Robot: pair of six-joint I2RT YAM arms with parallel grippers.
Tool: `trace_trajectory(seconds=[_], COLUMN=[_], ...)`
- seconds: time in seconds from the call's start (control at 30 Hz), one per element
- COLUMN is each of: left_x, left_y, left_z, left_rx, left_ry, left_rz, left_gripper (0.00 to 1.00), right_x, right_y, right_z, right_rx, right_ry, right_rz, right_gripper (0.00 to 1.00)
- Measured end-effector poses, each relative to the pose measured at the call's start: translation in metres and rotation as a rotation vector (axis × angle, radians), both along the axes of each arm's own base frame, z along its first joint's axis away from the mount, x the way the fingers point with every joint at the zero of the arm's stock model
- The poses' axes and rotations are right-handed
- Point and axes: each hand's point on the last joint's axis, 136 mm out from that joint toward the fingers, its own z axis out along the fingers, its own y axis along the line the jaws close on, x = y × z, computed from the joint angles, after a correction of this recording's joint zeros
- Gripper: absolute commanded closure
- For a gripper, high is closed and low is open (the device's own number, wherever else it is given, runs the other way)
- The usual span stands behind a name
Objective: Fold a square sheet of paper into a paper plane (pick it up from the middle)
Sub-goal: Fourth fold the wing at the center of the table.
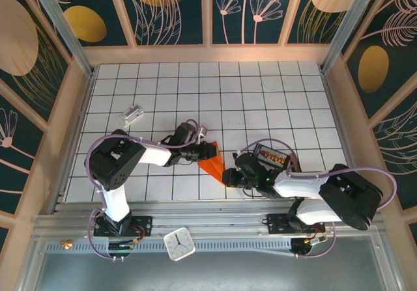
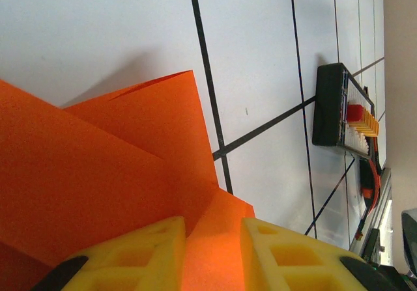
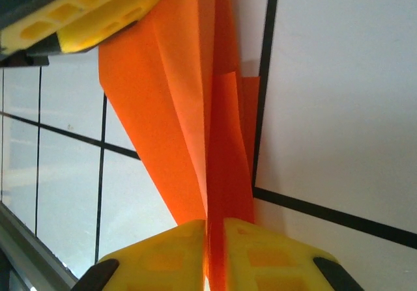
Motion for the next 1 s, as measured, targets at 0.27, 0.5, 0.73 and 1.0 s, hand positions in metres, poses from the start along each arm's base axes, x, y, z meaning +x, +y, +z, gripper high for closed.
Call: trace_trajectory(seconds=[0.27,0.5,0.73,1.0], left_x=[0.001,0.001,0.001,0.001], left_y=[0.001,0.001,0.001,0.001], left_z=[0.000,0.000,0.000,0.000], left_rx=[0.000,0.000,0.000,0.000], left_ry=[0.000,0.000,0.000,0.001], left_rz=[0.003,0.004,0.004,0.004], left_gripper=[0.70,0.70,0.70,0.70], right_x=[-0.007,-0.007,-0.008,-0.010], right_y=[-0.001,0.002,0.009,0.002], right_z=[0.002,0.009,0.008,-0.002], right_rx=[-0.060,-0.155,-0.238,-0.310], right_ry=[-0.019,-0.078,-0.120,-0.125], right_rz=[0.041,0.068,0.099,0.099], right_gripper=[0.81,0.80,0.83,0.85])
